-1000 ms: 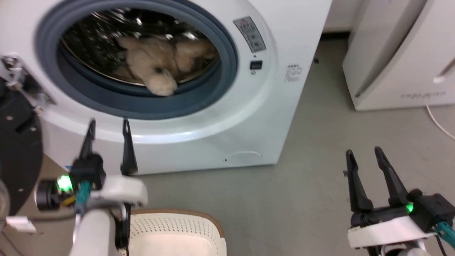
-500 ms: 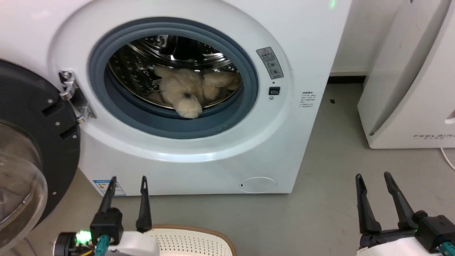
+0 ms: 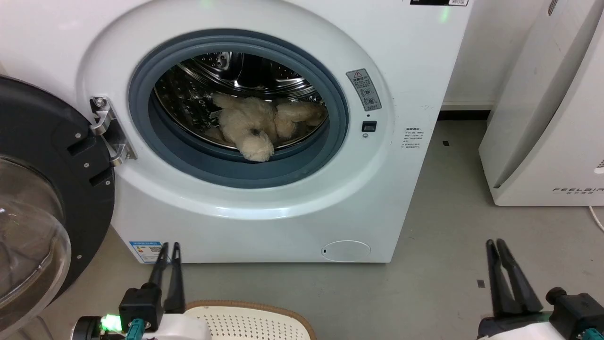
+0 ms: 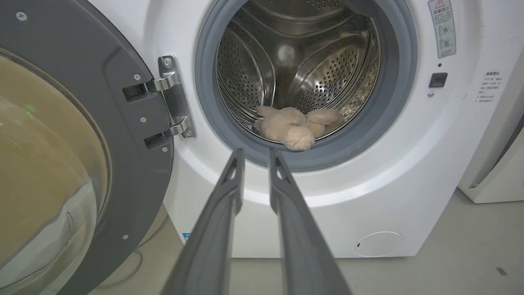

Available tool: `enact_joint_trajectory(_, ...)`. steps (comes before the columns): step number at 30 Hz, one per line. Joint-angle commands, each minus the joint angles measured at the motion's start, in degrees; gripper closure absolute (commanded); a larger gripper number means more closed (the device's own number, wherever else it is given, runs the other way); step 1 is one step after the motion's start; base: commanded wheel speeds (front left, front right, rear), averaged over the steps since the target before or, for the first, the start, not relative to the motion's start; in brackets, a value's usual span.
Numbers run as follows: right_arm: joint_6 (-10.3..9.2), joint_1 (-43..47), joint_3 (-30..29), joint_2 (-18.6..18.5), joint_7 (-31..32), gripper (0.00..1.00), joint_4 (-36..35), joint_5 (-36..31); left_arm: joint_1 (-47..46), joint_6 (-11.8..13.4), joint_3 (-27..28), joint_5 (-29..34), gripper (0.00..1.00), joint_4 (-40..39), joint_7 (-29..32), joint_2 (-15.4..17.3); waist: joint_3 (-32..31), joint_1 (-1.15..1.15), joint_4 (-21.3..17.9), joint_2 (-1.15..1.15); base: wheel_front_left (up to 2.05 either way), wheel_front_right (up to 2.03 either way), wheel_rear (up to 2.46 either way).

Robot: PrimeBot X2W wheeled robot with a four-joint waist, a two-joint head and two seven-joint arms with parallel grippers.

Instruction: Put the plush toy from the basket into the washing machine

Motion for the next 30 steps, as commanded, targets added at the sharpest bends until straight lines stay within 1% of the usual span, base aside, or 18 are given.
enact_joint_trajectory(1,0.0,0.0,0.01,0.0,0.0,1.0,0.0,0.0,0.0,0.0,0.0,0.0,1.0,0.0,0.0,0.0,0.0,0.01,0.0,0.0,0.0,0.0,0.0)
enact_joint_trajectory(30,-0.01,-1.01,0.34,0.0,3.38,1.0,-0.32,-2.09,-0.02,-1.17,0.27,0.17,1.0,-2.15,3.42,-0.33,-0.04,0.01,-0.15,0.0,0.0,0.0,0.0)
